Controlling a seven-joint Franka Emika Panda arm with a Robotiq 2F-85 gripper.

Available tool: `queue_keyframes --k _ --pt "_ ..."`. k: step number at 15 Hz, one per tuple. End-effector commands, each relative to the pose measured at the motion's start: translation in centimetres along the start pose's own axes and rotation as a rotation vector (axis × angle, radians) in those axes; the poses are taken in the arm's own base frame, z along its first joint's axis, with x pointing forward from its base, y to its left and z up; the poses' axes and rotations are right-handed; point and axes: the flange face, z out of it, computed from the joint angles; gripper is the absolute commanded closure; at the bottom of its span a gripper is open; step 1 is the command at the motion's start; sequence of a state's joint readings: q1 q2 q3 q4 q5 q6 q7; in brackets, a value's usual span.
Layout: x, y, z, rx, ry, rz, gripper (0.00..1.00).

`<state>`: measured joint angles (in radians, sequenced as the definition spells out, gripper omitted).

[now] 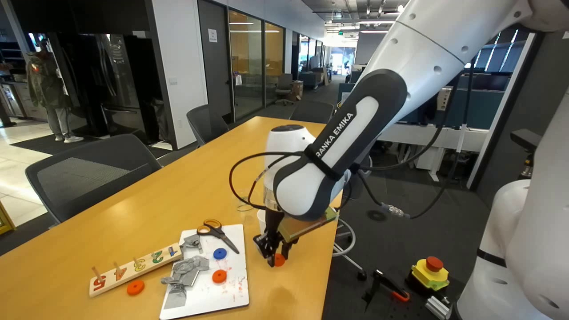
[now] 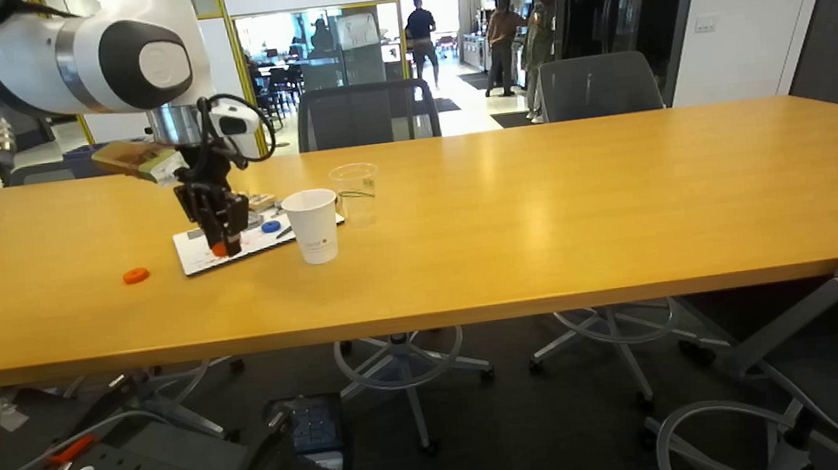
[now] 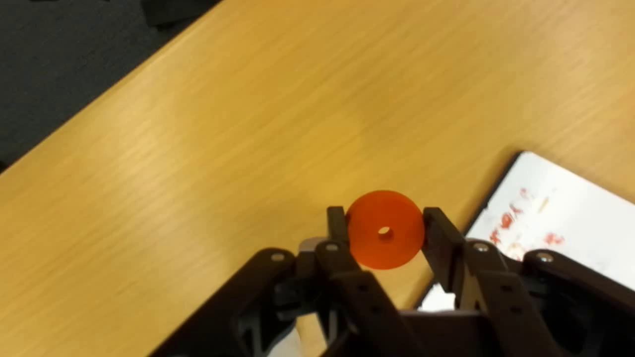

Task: Put the orange blocks inside the white cup and place the blue ring inside the clear cup

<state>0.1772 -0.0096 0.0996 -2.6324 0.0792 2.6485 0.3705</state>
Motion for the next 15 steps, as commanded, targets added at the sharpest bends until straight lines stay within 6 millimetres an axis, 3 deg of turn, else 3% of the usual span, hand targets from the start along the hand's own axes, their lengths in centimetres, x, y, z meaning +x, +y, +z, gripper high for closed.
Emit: queue_keyframes --k 1,6,10,15 --pt "3.3 0.2 -5.7 -0.008 0.107 0.050 0.83" --pt "6.9 1.3 -9.1 -0.035 0.205 0.118 0.83" --pt "8.6 2.2 -8.9 -0.085 0.203 0.155 0.83" --pt "10.1 2.8 -7.1 -0.143 0.144 0.179 0.83"
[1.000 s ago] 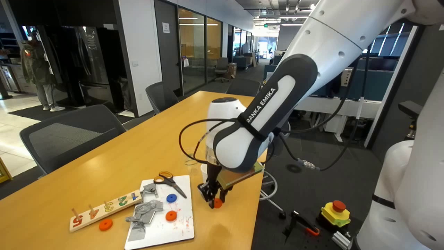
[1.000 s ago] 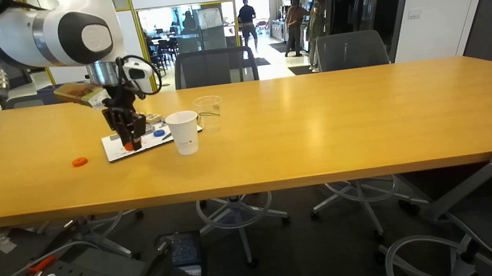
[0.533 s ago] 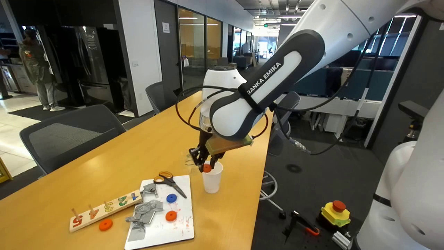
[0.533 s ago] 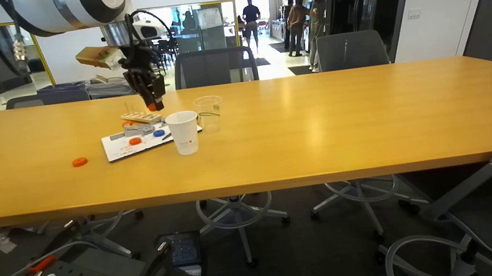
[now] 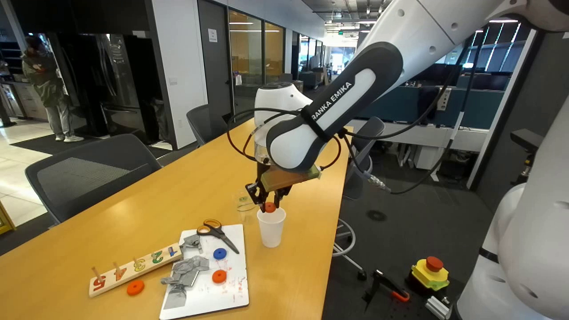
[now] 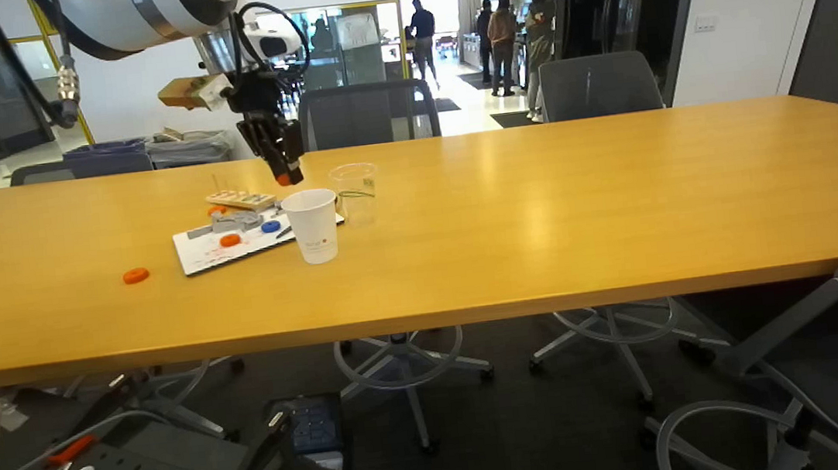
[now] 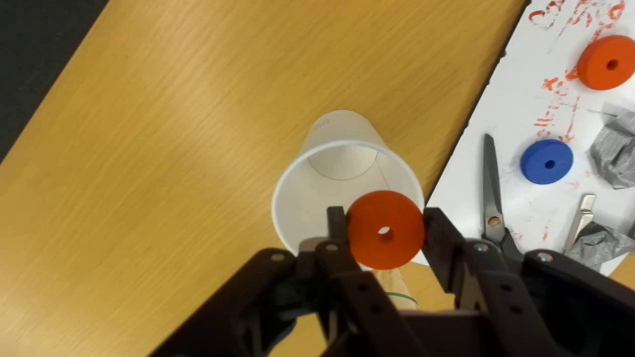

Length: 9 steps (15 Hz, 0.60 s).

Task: Put the orange blocks inside the white cup and place the blue ring inside the clear cup

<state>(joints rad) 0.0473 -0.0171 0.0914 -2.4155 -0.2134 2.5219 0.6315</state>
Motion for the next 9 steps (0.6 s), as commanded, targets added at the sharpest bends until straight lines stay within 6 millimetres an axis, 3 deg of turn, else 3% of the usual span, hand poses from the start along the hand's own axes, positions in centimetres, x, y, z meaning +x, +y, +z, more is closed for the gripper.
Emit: queue_keyframes --k 1,9 --pt "1.9 -0.4 1.4 -0.040 -0.032 0.019 0.83" --pt "4.0 -0.4 3.4 -0.060 -0.056 0.057 0.83"
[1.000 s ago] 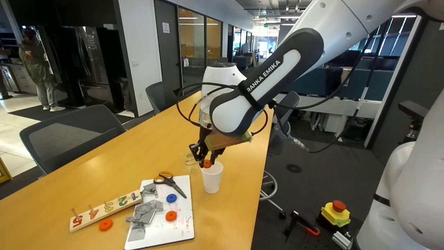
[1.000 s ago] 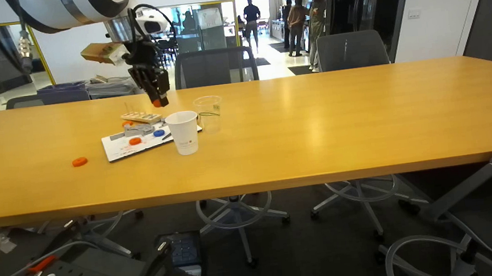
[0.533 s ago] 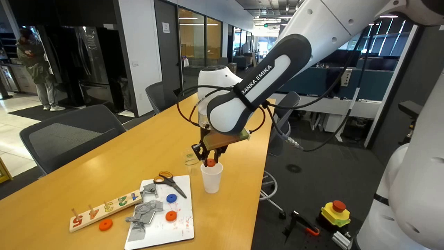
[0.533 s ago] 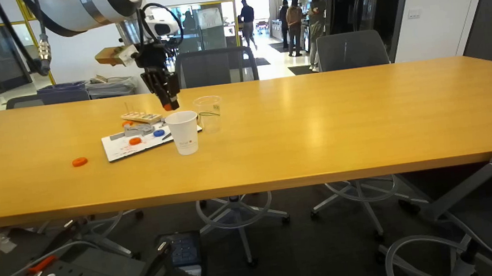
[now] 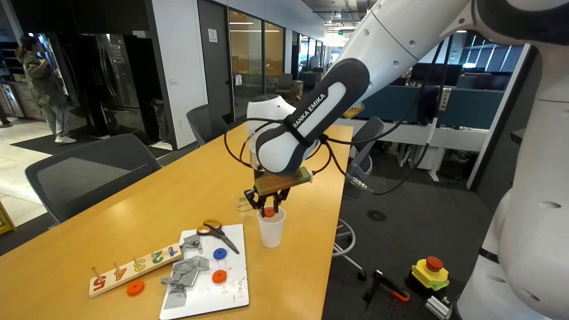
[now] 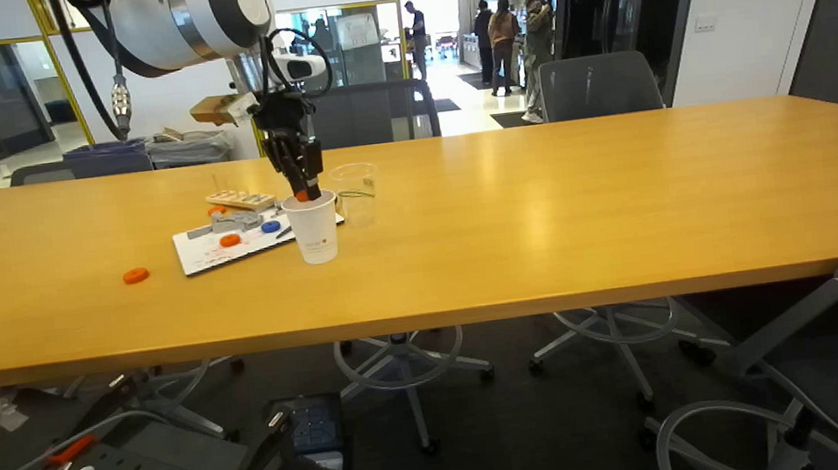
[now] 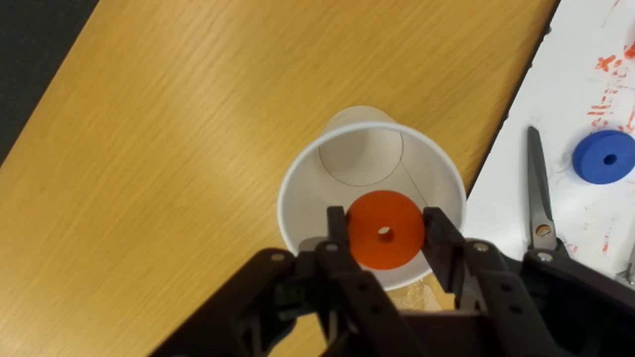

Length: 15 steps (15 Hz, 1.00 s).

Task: Put the orange blocks inside the white cup and place the blue ring inside the clear cup

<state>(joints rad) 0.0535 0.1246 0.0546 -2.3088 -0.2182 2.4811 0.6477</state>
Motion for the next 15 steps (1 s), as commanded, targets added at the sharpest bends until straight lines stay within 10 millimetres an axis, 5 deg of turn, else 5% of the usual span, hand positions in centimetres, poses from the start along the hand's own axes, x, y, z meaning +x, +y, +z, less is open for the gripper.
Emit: queue_keyframes --k 1,2,3,8,11,15 --pt "1.4 -0.5 -0.4 -0.020 0.011 0.022 0.83" --pt "1.6 -0.4 -0.4 -0.020 0.011 0.025 0.82" --pt "1.7 -0.4 -0.3 -0.020 0.006 0.030 0.33" --pt "1.3 -0.7 -1.7 -0.028 0.001 0.025 0.03" --pt "0.5 -2.1 -3.6 0.008 0.018 -0.011 0.00" --pt "-1.7 -6.4 -5.3 0.082 0.008 -0.055 0.00"
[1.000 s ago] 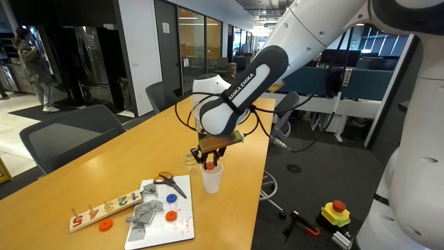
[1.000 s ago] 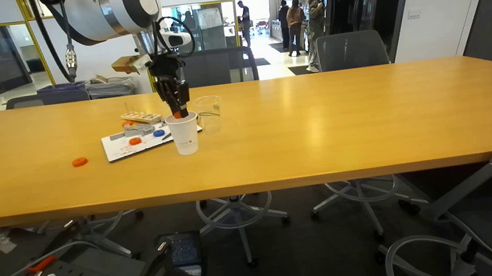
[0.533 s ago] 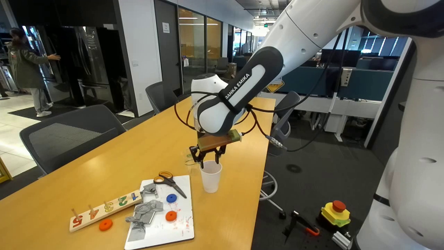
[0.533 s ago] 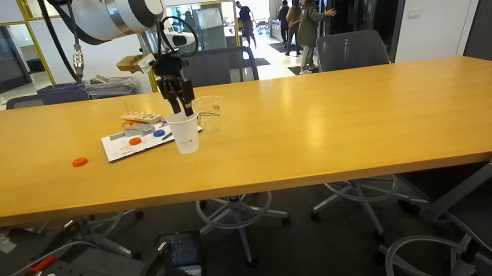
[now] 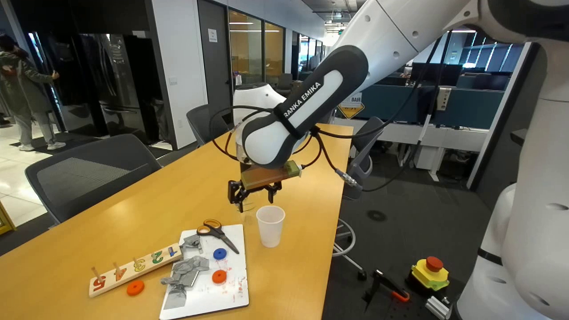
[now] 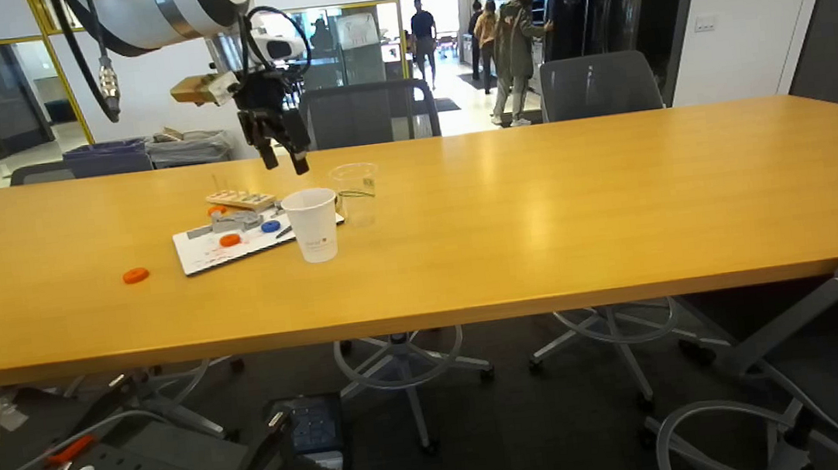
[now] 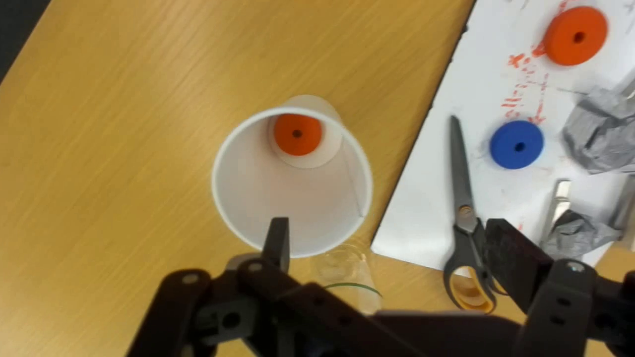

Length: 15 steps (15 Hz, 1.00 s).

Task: Put the orange blocks inside the white cup and place the blue ring inside the clear cup

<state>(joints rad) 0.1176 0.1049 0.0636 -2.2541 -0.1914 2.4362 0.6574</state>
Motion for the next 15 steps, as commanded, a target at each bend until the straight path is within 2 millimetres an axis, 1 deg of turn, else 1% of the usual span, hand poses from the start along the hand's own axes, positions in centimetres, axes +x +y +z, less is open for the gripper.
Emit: queue_keyframes --k 1,2,4,7,9,12,15 --pt "-1.9 -4.1 -1.9 0.068 -0.032 -0.011 0.00" --pt "-2.6 -5.3 -1.5 0.085 -0.044 0.001 0.00" --pt "-3.5 -7.3 -0.1 0.113 -0.073 0.056 0.00" --pt "-3.6 -9.1 2.9 0.097 -0.125 0.169 0.00" --pt "-3.0 -10.0 5.2 0.085 -0.148 0.246 0.00" --pt "-1.3 -11.2 8.4 0.084 -0.157 0.356 0.00" --pt "1.0 -11.7 10.6 0.088 -0.150 0.449 0.00"
